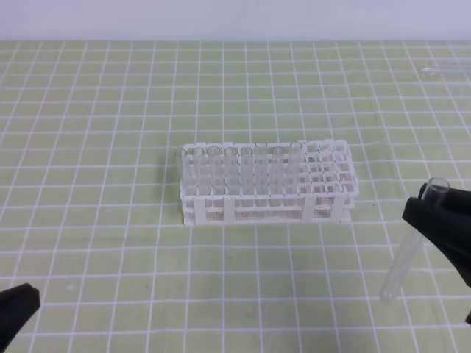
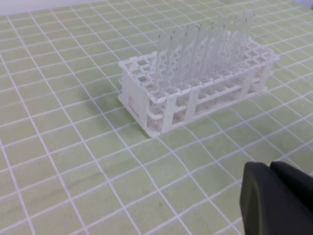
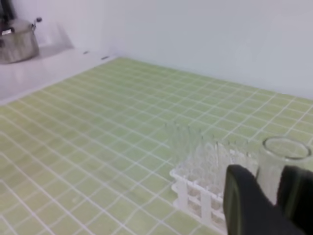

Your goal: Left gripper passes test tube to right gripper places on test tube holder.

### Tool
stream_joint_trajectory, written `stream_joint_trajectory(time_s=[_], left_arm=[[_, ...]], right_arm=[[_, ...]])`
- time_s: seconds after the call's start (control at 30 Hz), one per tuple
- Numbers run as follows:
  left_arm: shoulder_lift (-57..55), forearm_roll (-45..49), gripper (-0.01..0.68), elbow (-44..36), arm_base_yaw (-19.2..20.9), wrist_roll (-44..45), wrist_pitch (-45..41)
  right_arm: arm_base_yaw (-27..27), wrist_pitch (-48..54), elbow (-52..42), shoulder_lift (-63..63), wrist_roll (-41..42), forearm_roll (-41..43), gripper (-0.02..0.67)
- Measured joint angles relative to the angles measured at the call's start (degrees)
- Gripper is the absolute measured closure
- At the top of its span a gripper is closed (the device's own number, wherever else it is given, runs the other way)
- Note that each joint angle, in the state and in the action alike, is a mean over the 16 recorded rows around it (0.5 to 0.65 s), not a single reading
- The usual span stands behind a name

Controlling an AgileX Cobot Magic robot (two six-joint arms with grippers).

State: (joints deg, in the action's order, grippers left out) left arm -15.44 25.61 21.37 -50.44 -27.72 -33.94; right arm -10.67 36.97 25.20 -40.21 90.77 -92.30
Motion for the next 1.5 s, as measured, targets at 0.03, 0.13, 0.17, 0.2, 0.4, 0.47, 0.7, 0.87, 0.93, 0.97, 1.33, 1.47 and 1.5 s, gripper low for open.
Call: stream_joint_trajectory(time_s=[0.03, 0.13, 0.17, 0.2, 0.4, 0.47, 0.7, 0.87, 0.93, 0.97, 1.33, 1.47, 1.5], left_arm=[[-0.05, 0.03, 0.675, 0.0, 0.65, 0.0, 0.05], [-0.18, 0.1, 0.675, -0.01, 3.76, 0.01, 0.21], [-0.17, 0.08, 0.675, -0.01, 5.11, 0.01, 0.21], [-0.17, 0.06, 0.675, -0.01, 6.61, 0.01, 0.21], [-0.13, -0.04, 0.675, -0.01, 18.19, 0.01, 0.28], [-0.08, -0.07, 0.675, 0.0, 22.65, 0.01, 0.23], [0.4, -2.2, 0.675, 0.0, 35.09, 0.0, 0.57], [1.77, -6.21, 0.675, 0.0, 40.53, 0.64, 0.94], [2.77, -7.93, 0.675, 0.01, 41.61, 1.41, 1.0], [3.34, -8.73, 0.675, -0.04, 42.1, 1.94, 1.22], [12.53, -13.16, 0.675, -4.37, 44.1, 7.39, 7.43], [14.89, -12.85, 0.675, -8.09, 44.11, 8.24, 12.15], [15.31, -12.79, 0.675, -9.16, 44.1, 8.22, 13.52]], right_arm=[[0.0, -0.07, 0.0, 0.0, 0.1, -0.24, 0.542], [0.0, -0.56, 0.0, 0.0, 0.63, -1.1, 0.542], [0.0, -0.88, 0.0, 0.0, 0.99, -1.48, 0.542], [0.0, -1.29, 0.01, 0.0, 1.42, -1.91, 0.542], [-0.02, -5.34, 1.58, -0.04, 4.07, -2.03, 0.542], [-0.14, -7.28, 2.87, -0.23, 3.98, -0.65, 0.542], [-2.91, -19.22, 8.45, -2.64, -7.05, 12.14, 0.542], [-7.52, -31.48, 11.81, -6.34, -29.88, 33.2, 0.542], [-9.81, -36.87, 12.52, -8.49, -40.61, 43.07, 0.542], [-10.99, -39.58, 12.73, -9.67, -45.86, 47.9, 0.542], [-21.16, -63.37, 12.94, -27.23, -82.58, 83.77, 0.542], [-22.95, -68.07, 12.94, -33.86, -84.22, 85.62, 0.542], [-23.26, -69.13, 12.94, -35.34, -84.3, 85.7, 0.542]])
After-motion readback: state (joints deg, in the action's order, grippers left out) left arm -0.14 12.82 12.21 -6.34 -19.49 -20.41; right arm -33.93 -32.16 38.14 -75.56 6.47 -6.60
